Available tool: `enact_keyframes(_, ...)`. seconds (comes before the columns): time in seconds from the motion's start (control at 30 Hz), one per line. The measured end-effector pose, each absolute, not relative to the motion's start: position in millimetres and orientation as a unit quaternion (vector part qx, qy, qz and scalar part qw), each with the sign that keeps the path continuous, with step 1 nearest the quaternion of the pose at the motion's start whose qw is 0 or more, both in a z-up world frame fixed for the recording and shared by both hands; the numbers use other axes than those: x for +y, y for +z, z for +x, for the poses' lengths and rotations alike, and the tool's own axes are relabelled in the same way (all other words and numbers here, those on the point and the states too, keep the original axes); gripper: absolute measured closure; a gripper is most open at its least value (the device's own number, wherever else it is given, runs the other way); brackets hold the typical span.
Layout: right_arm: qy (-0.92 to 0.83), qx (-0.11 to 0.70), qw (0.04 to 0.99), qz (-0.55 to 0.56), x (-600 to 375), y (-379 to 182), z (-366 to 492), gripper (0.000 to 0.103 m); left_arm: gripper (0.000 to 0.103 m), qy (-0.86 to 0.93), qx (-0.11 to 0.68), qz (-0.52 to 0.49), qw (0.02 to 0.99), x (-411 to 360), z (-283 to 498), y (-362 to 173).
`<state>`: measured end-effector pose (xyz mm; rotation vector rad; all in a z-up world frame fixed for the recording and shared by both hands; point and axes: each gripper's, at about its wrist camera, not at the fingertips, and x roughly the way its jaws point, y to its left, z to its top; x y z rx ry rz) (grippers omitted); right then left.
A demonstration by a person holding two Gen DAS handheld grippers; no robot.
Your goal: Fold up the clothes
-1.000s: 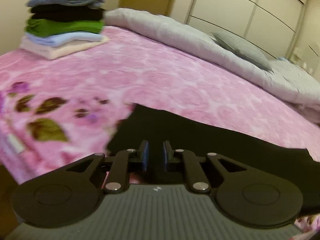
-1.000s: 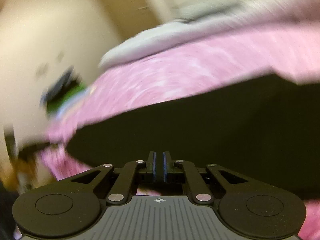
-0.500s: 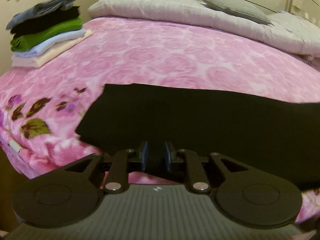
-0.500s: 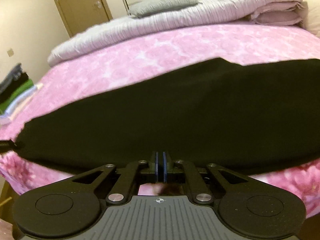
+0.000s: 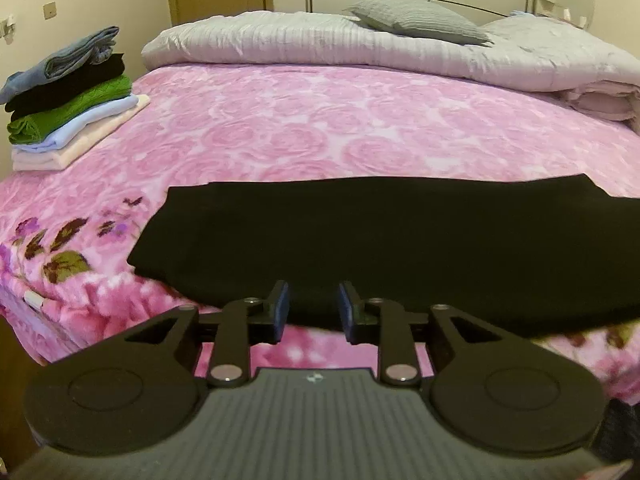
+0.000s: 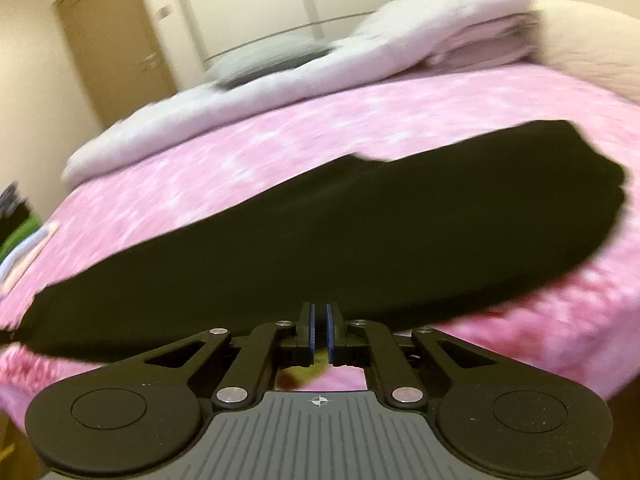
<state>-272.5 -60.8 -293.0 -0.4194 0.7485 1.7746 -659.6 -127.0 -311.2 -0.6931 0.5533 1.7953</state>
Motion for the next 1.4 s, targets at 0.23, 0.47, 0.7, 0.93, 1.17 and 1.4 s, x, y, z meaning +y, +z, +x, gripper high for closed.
enact_keyframes(0.23,0.73,0.294,0.604,-0.126,-90.6,-262.0,-232.5,0.042,0.08,0.727,0.227,-0.283,0.583,-148.0,-617.1,-304.7)
enact_keyframes(0.47,0.727,0.283,0.613,-0.127,-103.5,-243.9,-227.8,0.042,0.079,0.706,0.218,-0.261,0.621,-165.6,-587.7,-287.2)
enact_keyframes(0.7,0.727,0.258,0.622,-0.134,-125.3,-230.1,-231.9,0.042,0.076,0.708,0.207,-0.244,0.63,-181.7,-581.4,-273.5)
enact_keyframes(0.93,0.747,0.253,0.602,-0.125,-131.8,-227.3,-233.9,0.042,0.076,0.709,0.202,-0.247,0.629,-186.0,-581.7,-273.9)
enact_keyframes(1.17,0.721,0.332,0.598,-0.111,-104.2,-266.7,-192.9,0.042,0.076,0.703,0.209,-0.272,0.623,-167.5,-587.0,-291.7)
enact_keyframes(1.4,0.744,0.322,0.577,-0.099,-51.7,-277.9,-184.3,0.052,0.076,0.688,0.194,-0.276,0.642,-121.8,-591.2,-314.0)
